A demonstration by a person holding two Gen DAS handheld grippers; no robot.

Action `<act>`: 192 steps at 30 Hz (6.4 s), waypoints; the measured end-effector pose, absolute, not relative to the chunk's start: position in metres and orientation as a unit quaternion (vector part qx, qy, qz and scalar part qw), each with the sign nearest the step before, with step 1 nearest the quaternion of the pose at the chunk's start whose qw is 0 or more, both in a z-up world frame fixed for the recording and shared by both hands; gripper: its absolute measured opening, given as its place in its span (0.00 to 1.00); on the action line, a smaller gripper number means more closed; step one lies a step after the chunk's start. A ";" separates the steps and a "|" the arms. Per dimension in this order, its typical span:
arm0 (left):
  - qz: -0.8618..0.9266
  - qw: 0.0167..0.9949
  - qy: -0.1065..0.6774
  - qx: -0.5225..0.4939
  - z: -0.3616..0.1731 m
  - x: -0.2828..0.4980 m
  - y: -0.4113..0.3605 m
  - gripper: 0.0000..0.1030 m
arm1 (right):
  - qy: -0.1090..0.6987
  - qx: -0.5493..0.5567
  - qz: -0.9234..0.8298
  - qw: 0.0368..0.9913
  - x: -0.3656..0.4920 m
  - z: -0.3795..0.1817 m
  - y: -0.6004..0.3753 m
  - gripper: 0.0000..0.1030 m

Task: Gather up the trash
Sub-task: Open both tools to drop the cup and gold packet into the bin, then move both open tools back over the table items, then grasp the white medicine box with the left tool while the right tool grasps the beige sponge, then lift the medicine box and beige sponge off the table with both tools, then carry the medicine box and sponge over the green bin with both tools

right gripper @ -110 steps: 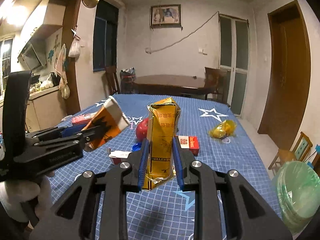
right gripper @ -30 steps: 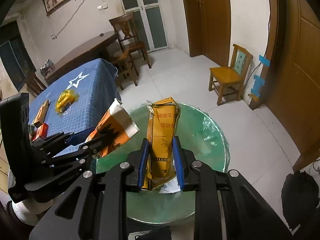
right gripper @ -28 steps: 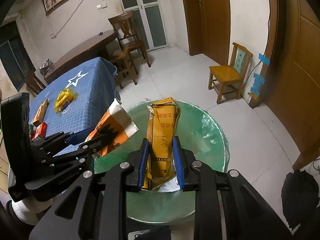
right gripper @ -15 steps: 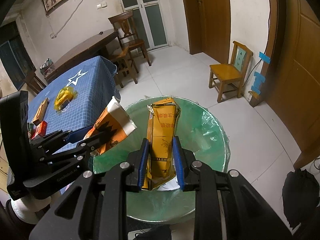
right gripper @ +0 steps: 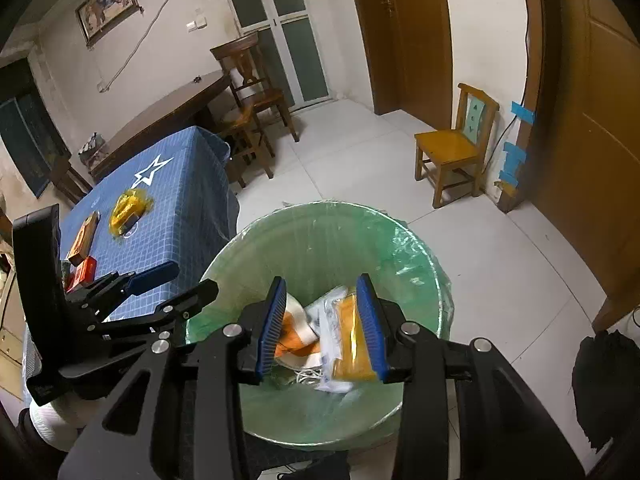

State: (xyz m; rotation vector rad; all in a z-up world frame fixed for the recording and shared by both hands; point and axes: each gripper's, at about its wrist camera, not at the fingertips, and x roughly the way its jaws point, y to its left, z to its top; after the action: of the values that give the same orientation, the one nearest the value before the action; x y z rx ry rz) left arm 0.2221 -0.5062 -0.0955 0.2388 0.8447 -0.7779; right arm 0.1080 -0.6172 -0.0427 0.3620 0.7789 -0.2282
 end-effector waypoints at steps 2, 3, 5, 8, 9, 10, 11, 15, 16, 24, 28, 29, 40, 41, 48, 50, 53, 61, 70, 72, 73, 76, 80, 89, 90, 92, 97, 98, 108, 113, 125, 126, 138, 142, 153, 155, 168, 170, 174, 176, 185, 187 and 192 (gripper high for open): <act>-0.368 0.833 0.398 0.113 -0.096 0.222 -0.505 0.63 | 0.375 0.176 -0.111 0.903 0.107 -0.042 -0.618 0.34; -0.368 0.833 0.398 0.113 -0.095 0.222 -0.505 0.63 | 0.375 0.175 -0.111 0.903 0.107 -0.041 -0.618 0.34; -0.370 0.833 0.397 0.113 -0.094 0.221 -0.504 0.63 | 0.374 0.175 -0.110 0.904 0.107 -0.041 -0.618 0.34; -0.372 0.832 0.396 0.114 -0.094 0.218 -0.501 0.63 | 0.370 0.171 -0.108 0.907 0.105 -0.037 -0.615 0.34; -0.374 0.830 0.396 0.115 -0.094 0.217 -0.499 0.63 | 0.366 0.168 -0.106 0.909 0.103 -0.035 -0.612 0.34; -0.376 0.830 0.396 0.116 -0.092 0.216 -0.496 0.63 | 0.362 0.166 -0.105 0.911 0.101 -0.033 -0.608 0.34; -0.378 0.830 0.394 0.118 -0.091 0.213 -0.491 0.63 | 0.355 0.162 -0.104 0.915 0.098 -0.030 -0.604 0.34; -0.384 0.831 0.384 0.123 -0.085 0.205 -0.462 0.63 | 0.324 0.153 -0.081 0.930 0.086 -0.021 -0.577 0.46; -0.383 0.832 0.382 0.124 -0.084 0.204 -0.453 0.63 | 0.321 0.149 -0.075 0.932 0.085 -0.020 -0.570 0.48; -0.372 0.840 0.374 0.125 -0.074 0.202 -0.371 0.63 | 0.293 0.124 -0.017 0.948 0.088 -0.012 -0.508 0.55; -0.371 0.845 0.362 0.128 -0.062 0.200 -0.313 0.63 | 0.294 0.116 0.015 0.949 0.094 -0.015 -0.481 0.60; -0.371 0.846 0.360 0.129 -0.060 0.200 -0.299 0.63 | 0.295 0.114 0.021 0.948 0.095 -0.016 -0.475 0.60; -0.284 0.882 0.344 0.153 -0.043 0.221 -0.100 0.67 | 0.328 0.093 0.103 0.934 0.116 -0.041 -0.402 0.68; -0.282 0.881 0.345 0.160 -0.045 0.222 -0.089 0.70 | 0.332 0.089 0.113 0.932 0.118 -0.045 -0.392 0.69; -0.275 0.863 0.380 0.186 -0.070 0.242 -0.064 0.70 | 0.350 0.064 0.174 0.918 0.142 -0.056 -0.339 0.70; -0.274 0.860 0.384 0.194 -0.077 0.245 -0.071 0.70 | 0.351 0.060 0.189 0.915 0.150 -0.055 -0.330 0.70; -0.268 0.860 0.384 0.202 -0.083 0.246 -0.074 0.63 | 0.349 0.056 0.208 0.912 0.162 -0.050 -0.315 0.70; -0.279 0.851 0.382 0.227 -0.091 0.234 -0.073 0.32 | 0.346 0.057 0.250 0.902 0.180 -0.044 -0.287 0.70; -0.322 0.826 0.365 0.283 -0.098 0.177 -0.047 0.36 | 0.355 0.055 0.279 0.891 0.191 -0.041 -0.259 0.70; -0.327 0.832 0.362 0.264 -0.093 0.172 -0.036 0.37 | 0.359 0.054 0.287 0.887 0.194 -0.041 -0.252 0.70; -0.332 0.834 0.361 0.253 -0.091 0.169 -0.031 0.37 | 0.362 0.054 0.292 0.883 0.196 -0.041 -0.247 0.70; -0.344 0.837 0.357 0.234 -0.088 0.161 -0.021 0.46 | 0.383 0.066 0.299 0.872 0.206 -0.046 -0.237 0.69; -0.338 0.835 0.358 0.244 -0.096 0.152 -0.017 0.54 | 0.420 0.087 0.298 0.852 0.225 -0.059 -0.221 0.63; -0.342 0.835 0.355 0.242 -0.104 0.140 -0.017 0.62 | 0.461 0.038 0.266 0.846 0.250 -0.078 -0.175 0.39; -0.344 0.835 0.354 0.242 -0.104 0.138 -0.017 0.63 | 0.460 0.038 0.268 0.846 0.250 -0.078 -0.177 0.38; -0.345 0.836 0.353 0.239 -0.105 0.134 -0.017 0.64 | 0.457 0.027 0.262 0.850 0.245 -0.078 -0.183 0.35; -0.337 0.844 0.354 0.220 -0.101 0.140 -0.013 0.64 | 0.453 0.025 0.245 0.857 0.233 -0.078 -0.213 0.33; -0.338 0.845 0.352 0.220 -0.100 0.142 -0.015 0.64 | 0.452 0.023 0.242 0.858 0.230 -0.077 -0.219 0.33; -0.339 0.846 0.334 0.239 -0.088 0.162 -0.035 0.73 | 0.460 -0.084 0.228 0.854 0.205 -0.072 -0.231 0.33; -0.360 0.830 0.360 0.229 -0.097 0.178 -0.039 0.79 | 0.458 -0.060 0.230 0.856 0.214 -0.080 -0.231 0.36; -0.382 0.804 0.388 0.240 -0.109 0.173 -0.052 0.69 | 0.451 -0.040 0.230 0.861 0.215 -0.080 -0.237 0.36; -0.381 0.805 0.388 0.238 -0.108 0.173 -0.052 0.67 | 0.450 -0.039 0.230 0.862 0.214 -0.080 -0.238 0.36; -0.296 0.862 0.375 0.170 -0.099 0.154 -0.038 0.58 | 0.414 -0.020 0.216 0.884 0.191 -0.085 -0.243 0.31; -0.246 0.887 0.369 0.131 -0.090 0.159 -0.026 0.58 | 0.401 -0.013 0.215 0.890 0.183 -0.084 -0.240 0.31; -0.076 0.941 0.321 0.076 -0.069 0.172 -0.017 0.58 | 0.313 -0.019 0.174 0.933 0.152 -0.054 -0.230 0.30; -0.051 0.948 0.308 0.066 -0.064 0.171 -0.018 0.58 | 0.293 -0.023 0.162 0.942 0.148 -0.048 -0.229 0.31; 0.009 0.972 0.235 0.022 -0.035 0.155 -0.036 0.58 | 0.223 -0.036 0.120 0.967 0.135 -0.028 -0.230 0.31; 0.009 0.972 0.234 0.020 -0.035 0.155 -0.037 0.58 | 0.220 -0.036 0.117 0.968 0.133 -0.027 -0.232 0.31; 0.004 0.972 0.232 0.020 -0.032 0.151 -0.041 0.58 | 0.215 -0.035 0.112 0.969 0.131 -0.024 -0.236 0.31; -0.002 0.972 0.232 0.020 -0.030 0.151 -0.044 0.58 | 0.212 -0.035 0.109 0.970 0.130 -0.023 -0.239 0.31; -0.034 0.973 0.226 0.030 -0.016 0.155 -0.082 0.58 | 0.207 -0.028 0.080 0.975 0.128 -0.009 -0.272 0.31; -0.043 0.973 0.226 0.031 -0.013 0.158 -0.095 0.58 | 0.209 -0.025 0.071 0.975 0.129 -0.005 -0.281 0.31; -0.065 0.971 0.227 0.036 -0.008 0.163 -0.122 0.58 | 0.211 -0.020 0.048 0.976 0.128 0.003 -0.306 0.31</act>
State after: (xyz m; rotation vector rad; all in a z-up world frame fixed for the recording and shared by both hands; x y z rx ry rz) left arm 0.1632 -0.1218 -0.0078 0.0723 0.4586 -0.1323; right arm 0.1277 -0.3059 0.0033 -0.0410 0.4259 0.0966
